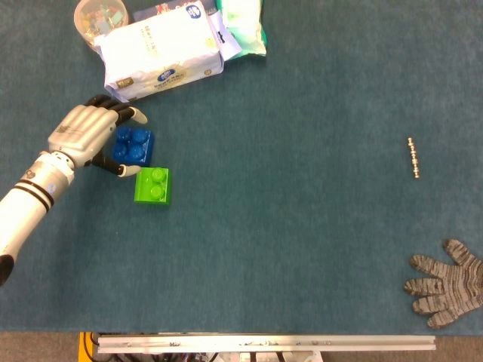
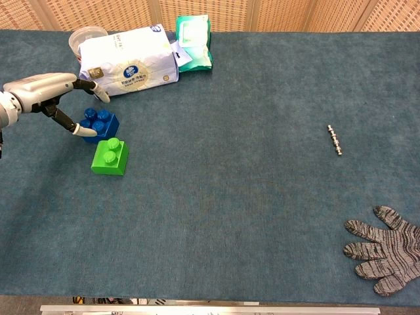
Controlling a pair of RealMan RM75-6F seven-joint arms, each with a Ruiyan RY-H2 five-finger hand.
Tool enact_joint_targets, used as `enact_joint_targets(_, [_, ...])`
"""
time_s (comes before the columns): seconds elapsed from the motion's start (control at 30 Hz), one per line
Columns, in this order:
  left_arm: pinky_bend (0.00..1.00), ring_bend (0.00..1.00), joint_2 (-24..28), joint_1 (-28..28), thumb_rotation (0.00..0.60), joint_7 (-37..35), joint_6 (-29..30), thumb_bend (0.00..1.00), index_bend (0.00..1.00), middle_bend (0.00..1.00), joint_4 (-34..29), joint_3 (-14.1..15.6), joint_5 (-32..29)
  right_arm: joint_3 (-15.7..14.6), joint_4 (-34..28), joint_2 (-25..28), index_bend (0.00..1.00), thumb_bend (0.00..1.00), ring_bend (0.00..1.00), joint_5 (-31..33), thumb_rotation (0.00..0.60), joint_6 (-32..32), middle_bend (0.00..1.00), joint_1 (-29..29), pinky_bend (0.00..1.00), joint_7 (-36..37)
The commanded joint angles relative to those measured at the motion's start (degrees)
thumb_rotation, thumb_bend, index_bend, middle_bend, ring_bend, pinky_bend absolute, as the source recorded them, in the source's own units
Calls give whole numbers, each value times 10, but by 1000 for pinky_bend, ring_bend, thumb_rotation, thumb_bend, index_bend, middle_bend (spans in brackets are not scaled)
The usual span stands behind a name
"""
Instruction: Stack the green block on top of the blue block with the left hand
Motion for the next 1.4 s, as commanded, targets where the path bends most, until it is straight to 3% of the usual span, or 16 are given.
enact_joint_targets(0.03, [92,175,18,18,600,-2,39,125,265,242,-29,9,30,0,0,0,313,233,223,-1,600,0,354,0,222,0])
enact_joint_targets(0.43, [102,179,64,62,600,16,131,126,265,245,-130,56,131,-3,-1,-1,313,233,223,-8,600,3,354,-1,247,2])
enact_joint_targets(0.67, [112,179,52,53,600,19,122,126,256,236,-158,68,164,-4,1,0,314,233,223,-10,600,6,354,-4,250,7])
enact_joint_targets(1.4, [112,179,-44,-3,600,114,17,125,208,217,-103,38,37,-5,30,-2,313,233,223,-5,600,8,354,-12,251,43])
